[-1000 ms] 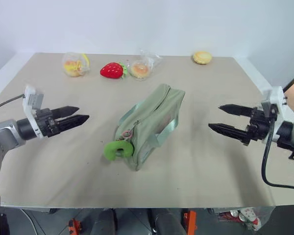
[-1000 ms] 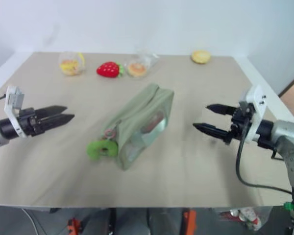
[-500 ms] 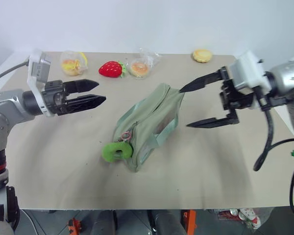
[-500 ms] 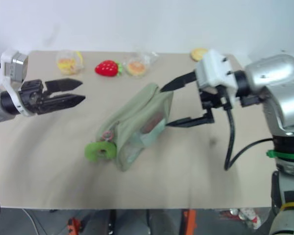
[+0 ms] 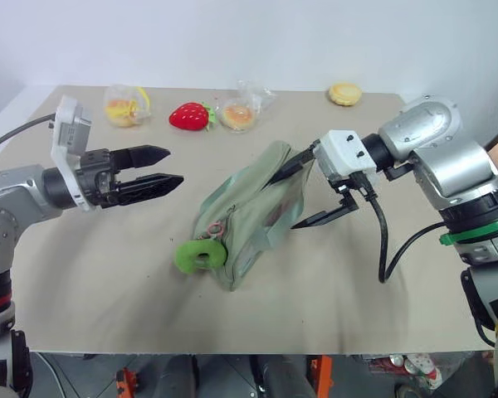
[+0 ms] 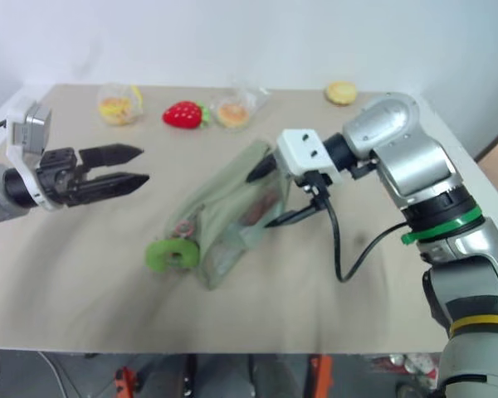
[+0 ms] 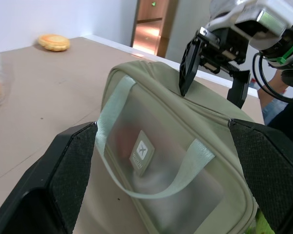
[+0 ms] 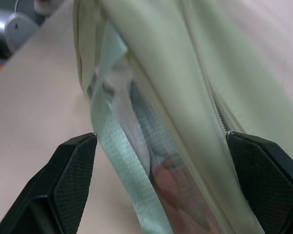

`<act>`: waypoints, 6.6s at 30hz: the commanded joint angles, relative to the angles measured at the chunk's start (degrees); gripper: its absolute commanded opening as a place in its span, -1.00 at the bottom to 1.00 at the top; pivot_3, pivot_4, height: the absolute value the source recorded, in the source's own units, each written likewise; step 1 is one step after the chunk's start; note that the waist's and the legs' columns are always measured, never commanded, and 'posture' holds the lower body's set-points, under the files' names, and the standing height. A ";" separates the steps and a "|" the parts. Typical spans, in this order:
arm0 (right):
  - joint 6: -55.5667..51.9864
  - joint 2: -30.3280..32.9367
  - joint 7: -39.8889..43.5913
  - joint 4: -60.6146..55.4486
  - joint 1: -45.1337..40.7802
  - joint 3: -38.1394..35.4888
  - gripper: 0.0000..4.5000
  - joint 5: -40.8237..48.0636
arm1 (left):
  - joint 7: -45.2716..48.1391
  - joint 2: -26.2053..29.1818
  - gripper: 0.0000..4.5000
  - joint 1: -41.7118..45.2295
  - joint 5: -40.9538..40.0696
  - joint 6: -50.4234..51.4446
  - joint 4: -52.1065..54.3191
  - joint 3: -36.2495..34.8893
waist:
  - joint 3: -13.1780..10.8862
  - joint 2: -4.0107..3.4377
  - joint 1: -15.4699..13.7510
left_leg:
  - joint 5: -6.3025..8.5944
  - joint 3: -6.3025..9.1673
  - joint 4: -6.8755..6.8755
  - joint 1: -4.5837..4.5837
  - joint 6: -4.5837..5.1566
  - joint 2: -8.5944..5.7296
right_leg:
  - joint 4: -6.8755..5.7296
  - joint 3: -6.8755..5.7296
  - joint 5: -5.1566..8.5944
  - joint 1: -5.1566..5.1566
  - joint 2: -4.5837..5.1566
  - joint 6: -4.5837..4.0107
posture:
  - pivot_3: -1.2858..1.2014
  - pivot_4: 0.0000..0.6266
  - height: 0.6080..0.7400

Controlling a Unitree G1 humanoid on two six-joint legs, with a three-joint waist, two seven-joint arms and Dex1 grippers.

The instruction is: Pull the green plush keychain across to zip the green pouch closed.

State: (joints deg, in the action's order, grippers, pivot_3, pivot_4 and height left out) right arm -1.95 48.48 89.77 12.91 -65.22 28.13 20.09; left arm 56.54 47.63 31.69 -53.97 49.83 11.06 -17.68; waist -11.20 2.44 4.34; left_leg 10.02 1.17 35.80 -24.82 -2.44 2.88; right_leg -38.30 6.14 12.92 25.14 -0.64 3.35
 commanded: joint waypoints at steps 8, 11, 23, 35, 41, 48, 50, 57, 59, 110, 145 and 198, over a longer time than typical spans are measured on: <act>7.93 -3.88 2.73 9.76 -3.41 0.85 0.50 -5.09 | -2.88 -0.25 0.99 -1.93 -2.44 -1.19 3.37 -3.71 | -0.01 -0.02 -0.06 | -0.08 0.00 0.06 0.05 -0.11 0.02 | -0.11 -0.04 -0.09 -0.02 -0.01 -0.05 | 0.03 -0.52 1.00; 8.36 -3.52 2.73 10.83 -3.73 1.26 0.20 -5.16 | -3.13 -0.36 0.99 -2.31 -2.06 -1.59 3.03 -3.67 | -0.01 -0.02 -0.05 | -0.10 0.01 0.06 0.05 -0.13 0.02 | -0.11 -0.04 -0.09 -0.03 0.00 -0.04 | 0.03 -0.52 1.00; 7.91 0.08 2.73 10.42 -5.62 4.79 -0.97 -2.49 | -3.70 -2.46 0.99 -2.73 -1.26 -3.18 0.74 -2.60 | -0.01 -0.02 -0.05 | -0.10 0.01 0.13 0.10 -0.14 0.02 | -0.27 -0.03 -0.08 -0.02 -0.02 -0.07 | 0.03 -0.52 1.00; -3.39 -4.57 -4.27 12.23 -10.72 0.08 -0.97 -10.55 | -4.26 -3.16 0.99 -3.38 -0.72 -3.64 -0.13 -3.12 | -0.01 -0.02 0.14 | -0.11 -0.02 0.23 0.11 -0.16 0.02 | -0.52 -0.02 -0.06 0.08 -0.02 -0.11 | 0.03 -0.52 1.00; -22.39 -2.64 -4.63 0.73 -11.65 -0.58 -0.97 -14.90 | -5.46 -3.44 0.99 -4.86 -1.85 -3.47 0.34 -4.96 | -0.03 -0.04 -0.10 | -0.14 0.05 0.23 0.06 -0.20 0.01 | -0.73 -0.07 0.08 0.15 -0.04 -0.22 | 0.03 -0.52 1.00; -34.68 -1.31 -3.59 -7.42 -12.44 0.14 -0.97 -17.79 | -5.52 -3.69 0.99 -4.73 -1.57 -3.94 -0.56 -4.79 | -0.03 -0.05 -0.07 | -0.14 0.05 0.20 0.06 -0.20 0.01 | -0.73 -0.08 0.11 0.19 -0.04 -0.24 | 0.03 -0.52 1.00; -39.02 -1.87 -3.66 -9.66 -11.99 -0.11 -0.97 -16.96 | -5.63 -3.77 0.99 -4.75 -1.60 -3.98 -0.50 -4.78 | -0.03 -0.05 -0.02 | -0.14 0.04 0.21 0.07 -0.20 0.01 | -0.73 -0.08 0.11 0.19 -0.03 -0.23 | 0.03 -0.52 1.00; -48.94 -4.85 -6.61 -13.19 -11.07 -0.62 -0.97 -15.10 | -6.03 -3.25 0.99 -4.92 -2.13 -3.56 -0.31 -5.37 | -0.03 -0.04 0.03 | -0.14 0.05 0.21 0.09 -0.20 0.03 | -0.76 -0.10 0.09 0.19 -0.05 -0.24 | 0.03 -0.52 1.00; -49.68 -5.19 -7.20 -13.62 -10.64 -0.73 -0.97 -14.58 | -6.26 -3.19 0.99 -5.05 -2.31 -3.39 -0.10 -5.56 | -0.03 -0.04 0.02 | -0.14 0.03 0.22 0.07 -0.20 0.03 | -0.75 -0.10 0.10 0.19 -0.03 -0.24 | 0.03 -0.52 1.00; -34.88 13.00 -7.60 -16.33 20.53 -26.63 0.99 7.06 | 5.81 6.78 0.99 -3.41 -3.32 2.04 3.87 -0.93 | -0.04 -0.05 0.13 | -0.08 -0.14 0.18 0.19 -0.18 0.02 | -0.74 0.05 0.33 0.15 -0.02 -0.40 | 0.03 -0.52 1.00; -39.56 7.95 -16.37 -21.32 24.46 -26.76 -0.99 9.25 | -1.97 -1.69 0.99 2.26 18.28 -8.63 -20.79 9.39 | -0.03 -0.04 0.06 | -0.10 -0.08 0.31 0.16 -0.15 0.03 | -0.74 0.08 0.17 0.11 -0.08 -0.18 | 0.03 -0.52 1.00; -39.28 7.47 -20.18 -23.25 27.45 -29.23 -1.00 9.96 | 11.29 -19.03 -0.95 31.13 35.91 -39.47 -26.27 23.89 | -0.02 -0.06 0.11 | -0.12 -0.06 0.49 0.06 -0.13 -0.05 | -0.75 0.24 -0.01 0.06 -0.11 0.13 | 0.03 -0.52 1.00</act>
State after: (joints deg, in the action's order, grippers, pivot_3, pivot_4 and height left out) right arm -41.37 55.19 69.73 -8.13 -37.75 1.06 29.06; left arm 65.99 28.49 61.13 -16.86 10.50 -19.00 6.11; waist -11.22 2.38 4.45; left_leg 9.90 1.11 36.29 -24.78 -2.57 2.82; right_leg -39.05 6.38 12.93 25.19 -0.75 3.50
